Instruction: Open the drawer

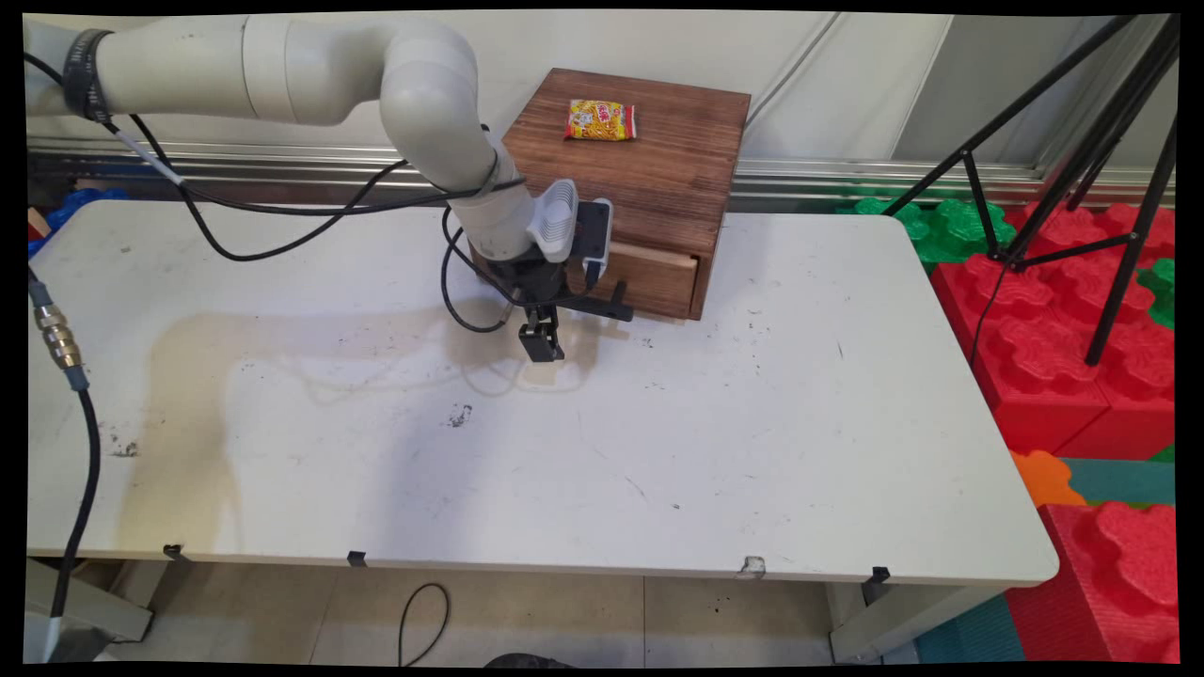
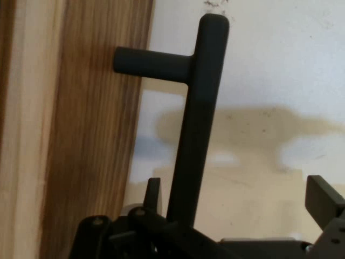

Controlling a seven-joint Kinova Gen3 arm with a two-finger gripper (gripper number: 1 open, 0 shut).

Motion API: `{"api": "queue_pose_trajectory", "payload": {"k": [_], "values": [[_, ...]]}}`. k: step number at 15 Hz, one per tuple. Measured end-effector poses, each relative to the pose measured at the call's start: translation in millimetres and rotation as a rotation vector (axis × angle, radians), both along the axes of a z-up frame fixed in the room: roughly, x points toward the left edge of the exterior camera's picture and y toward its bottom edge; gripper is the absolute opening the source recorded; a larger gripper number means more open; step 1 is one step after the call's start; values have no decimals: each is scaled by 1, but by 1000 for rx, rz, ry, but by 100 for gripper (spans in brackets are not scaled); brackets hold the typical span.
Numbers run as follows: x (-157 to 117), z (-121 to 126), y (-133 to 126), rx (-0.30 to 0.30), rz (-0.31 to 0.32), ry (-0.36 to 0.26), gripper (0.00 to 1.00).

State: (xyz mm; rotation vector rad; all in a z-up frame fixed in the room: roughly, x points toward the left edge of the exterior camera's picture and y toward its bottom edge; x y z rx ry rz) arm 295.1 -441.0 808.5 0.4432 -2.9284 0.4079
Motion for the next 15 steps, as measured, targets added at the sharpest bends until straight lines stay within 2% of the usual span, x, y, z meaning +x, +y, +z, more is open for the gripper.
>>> {"api": "queue_pose_trajectory", "payload": {"k": [8, 15], "values": [[-9, -2, 12, 7, 53, 1, 100], [-20, 1, 39, 28, 75, -11, 100]]}}
